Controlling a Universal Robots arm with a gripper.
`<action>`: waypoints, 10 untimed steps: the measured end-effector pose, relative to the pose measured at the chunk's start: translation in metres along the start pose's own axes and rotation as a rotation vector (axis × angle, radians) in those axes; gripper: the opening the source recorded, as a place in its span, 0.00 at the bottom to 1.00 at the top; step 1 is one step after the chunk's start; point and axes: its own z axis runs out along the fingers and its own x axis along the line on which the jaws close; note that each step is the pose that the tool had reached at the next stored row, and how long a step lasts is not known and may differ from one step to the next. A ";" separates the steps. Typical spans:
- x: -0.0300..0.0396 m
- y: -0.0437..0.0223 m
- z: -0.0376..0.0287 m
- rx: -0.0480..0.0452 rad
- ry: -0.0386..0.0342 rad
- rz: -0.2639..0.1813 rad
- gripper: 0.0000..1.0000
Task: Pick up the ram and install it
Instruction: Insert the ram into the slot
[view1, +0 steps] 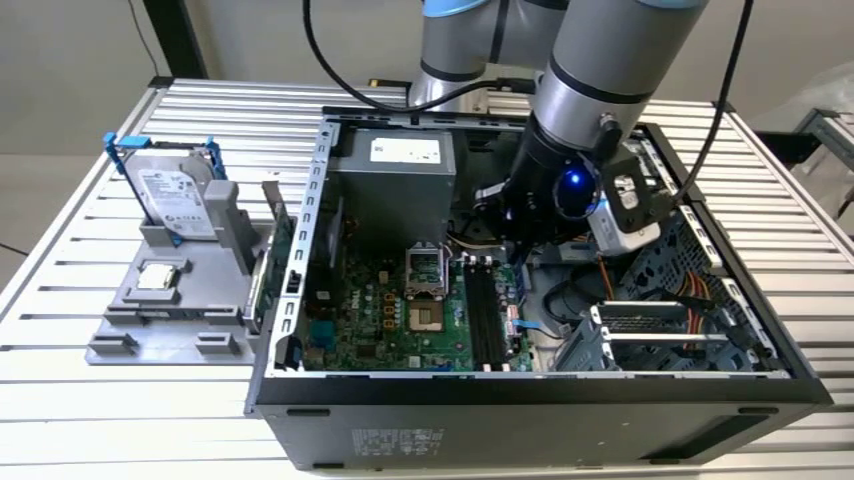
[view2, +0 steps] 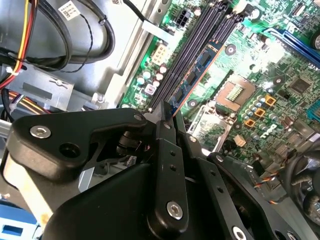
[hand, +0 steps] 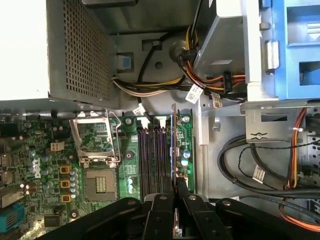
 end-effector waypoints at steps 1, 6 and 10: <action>0.0000 0.0000 0.0001 0.0002 0.0000 0.000 0.00; -0.0001 -0.0001 0.0022 0.0008 -0.0001 -0.002 0.00; -0.0002 -0.0002 0.0056 0.0010 0.0002 -0.006 0.00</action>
